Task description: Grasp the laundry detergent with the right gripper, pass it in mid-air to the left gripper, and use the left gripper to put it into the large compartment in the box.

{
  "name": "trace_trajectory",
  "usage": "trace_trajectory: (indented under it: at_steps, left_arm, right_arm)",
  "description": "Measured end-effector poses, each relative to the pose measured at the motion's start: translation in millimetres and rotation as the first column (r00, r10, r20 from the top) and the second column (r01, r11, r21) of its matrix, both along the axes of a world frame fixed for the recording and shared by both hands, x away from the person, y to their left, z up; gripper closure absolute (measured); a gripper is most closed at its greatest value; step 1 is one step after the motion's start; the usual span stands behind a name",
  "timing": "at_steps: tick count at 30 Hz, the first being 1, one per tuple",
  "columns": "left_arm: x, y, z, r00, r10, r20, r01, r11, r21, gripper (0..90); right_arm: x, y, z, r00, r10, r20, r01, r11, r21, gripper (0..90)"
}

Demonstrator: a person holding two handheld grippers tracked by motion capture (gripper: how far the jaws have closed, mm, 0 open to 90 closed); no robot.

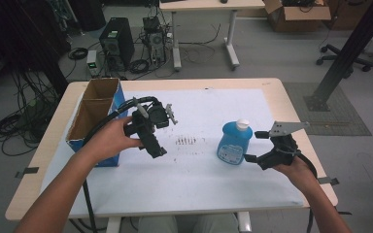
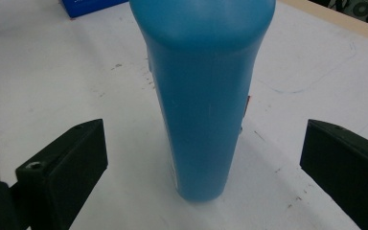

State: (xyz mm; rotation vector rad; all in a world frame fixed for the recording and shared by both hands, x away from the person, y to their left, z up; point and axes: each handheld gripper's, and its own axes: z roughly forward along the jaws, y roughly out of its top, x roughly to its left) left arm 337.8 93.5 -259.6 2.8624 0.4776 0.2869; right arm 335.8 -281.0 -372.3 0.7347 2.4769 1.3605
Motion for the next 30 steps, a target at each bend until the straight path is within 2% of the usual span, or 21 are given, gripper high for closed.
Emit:
trace_trajectory:
  at_steps: [9, 18, 30]
  left_arm:
    - [-0.3, 2.7, -1.0, 1.0000, 0.007, -0.001, -0.007, 1.0000, -0.006, 5.6]
    - [-0.2, 6.8, -2.3, 0.9999, 0.016, -0.003, -0.016, 0.9998, -0.006, 5.7]
    - [-0.9, 6.2, -5.1, 0.9999, 0.014, -0.005, -0.014, 0.9999, -0.007, 5.7]
  right_arm:
    - [3.9, 6.7, -9.0, 0.9997, 0.003, 0.023, -0.004, 0.999, 0.047, 2.1]
    - [8.6, 11.2, -17.4, 0.9997, 0.005, 0.023, -0.007, 0.996, 0.092, 2.7]
    - [14.0, 20.1, -23.5, 0.9993, -0.005, 0.038, 0.000, 0.991, 0.132, 3.6]
